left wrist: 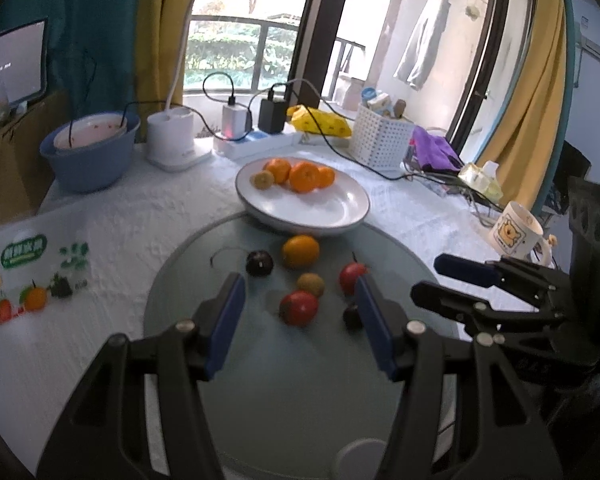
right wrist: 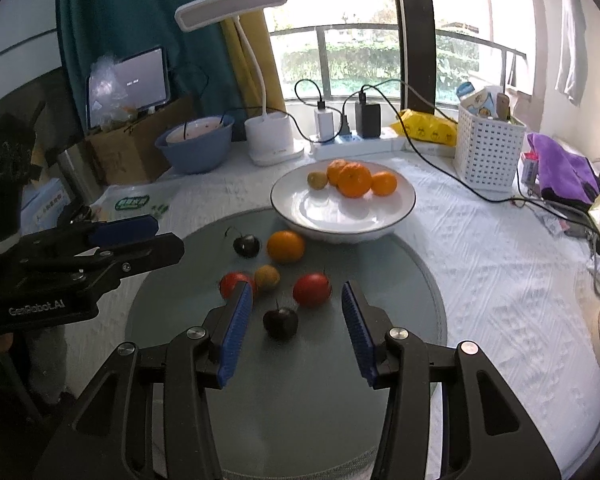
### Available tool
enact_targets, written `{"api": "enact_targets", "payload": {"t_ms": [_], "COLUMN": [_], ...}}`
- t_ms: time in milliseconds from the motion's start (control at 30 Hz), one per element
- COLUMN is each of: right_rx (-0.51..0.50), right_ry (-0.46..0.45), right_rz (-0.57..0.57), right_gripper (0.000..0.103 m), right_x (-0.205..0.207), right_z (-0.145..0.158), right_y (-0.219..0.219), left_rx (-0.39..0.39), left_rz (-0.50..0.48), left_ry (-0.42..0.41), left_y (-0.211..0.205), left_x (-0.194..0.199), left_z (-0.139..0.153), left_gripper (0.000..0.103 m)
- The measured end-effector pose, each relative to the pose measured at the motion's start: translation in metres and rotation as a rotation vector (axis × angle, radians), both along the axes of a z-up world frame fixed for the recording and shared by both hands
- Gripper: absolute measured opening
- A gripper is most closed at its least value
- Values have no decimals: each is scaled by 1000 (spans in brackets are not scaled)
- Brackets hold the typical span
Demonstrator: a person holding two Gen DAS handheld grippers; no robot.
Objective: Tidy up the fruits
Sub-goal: 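Withdraw both open tools from the plate back over the tray, then close the right tool around the dark plum on the tray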
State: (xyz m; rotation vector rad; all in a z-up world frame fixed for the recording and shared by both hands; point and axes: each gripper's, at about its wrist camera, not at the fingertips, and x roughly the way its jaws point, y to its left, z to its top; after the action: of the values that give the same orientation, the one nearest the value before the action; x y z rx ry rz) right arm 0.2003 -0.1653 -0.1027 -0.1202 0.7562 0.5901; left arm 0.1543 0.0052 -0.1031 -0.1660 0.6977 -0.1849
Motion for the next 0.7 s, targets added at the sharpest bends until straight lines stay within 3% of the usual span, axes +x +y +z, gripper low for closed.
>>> {"api": "enact_targets", "payload": {"t_ms": [333, 700], "right_rx": [-24, -54], "right_ry": [70, 99], "right_rz": [13, 14], "right_gripper": [49, 49], "right_x": [-5, 11], "right_z": [-35, -51], "right_y": [10, 23], "left_rx": [-2, -14], "left_rz": [13, 30], "left_ry": [60, 96], "left_y": [7, 15], "left_x": [-7, 1], "left_z": [-30, -45], "left_gripper": [59, 59]}}
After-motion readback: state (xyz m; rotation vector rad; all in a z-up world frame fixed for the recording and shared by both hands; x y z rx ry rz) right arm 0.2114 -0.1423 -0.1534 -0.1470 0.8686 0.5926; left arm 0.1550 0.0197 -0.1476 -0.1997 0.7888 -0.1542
